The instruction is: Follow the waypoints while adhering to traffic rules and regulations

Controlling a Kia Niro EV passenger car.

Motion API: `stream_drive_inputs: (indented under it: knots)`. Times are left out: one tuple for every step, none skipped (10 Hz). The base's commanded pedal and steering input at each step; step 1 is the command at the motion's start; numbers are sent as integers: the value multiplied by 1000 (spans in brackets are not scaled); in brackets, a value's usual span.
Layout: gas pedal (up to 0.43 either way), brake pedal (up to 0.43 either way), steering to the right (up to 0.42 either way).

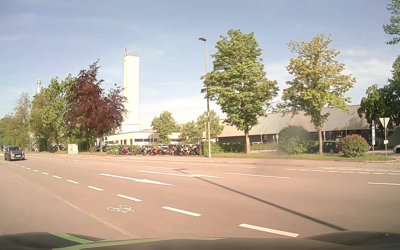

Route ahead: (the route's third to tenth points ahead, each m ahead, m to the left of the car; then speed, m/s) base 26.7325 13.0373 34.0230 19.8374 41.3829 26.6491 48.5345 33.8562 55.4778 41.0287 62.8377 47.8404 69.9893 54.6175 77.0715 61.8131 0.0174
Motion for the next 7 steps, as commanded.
stream_drive_inputs:
  knots:
    - [0, 268, 349]
    - [0, 268, 349]
    - [0, 268, 349]
    - [0, 268, 349]
    - [0, 274, 349]
    - [0, 280, 349]
    - [0, 293, 349]
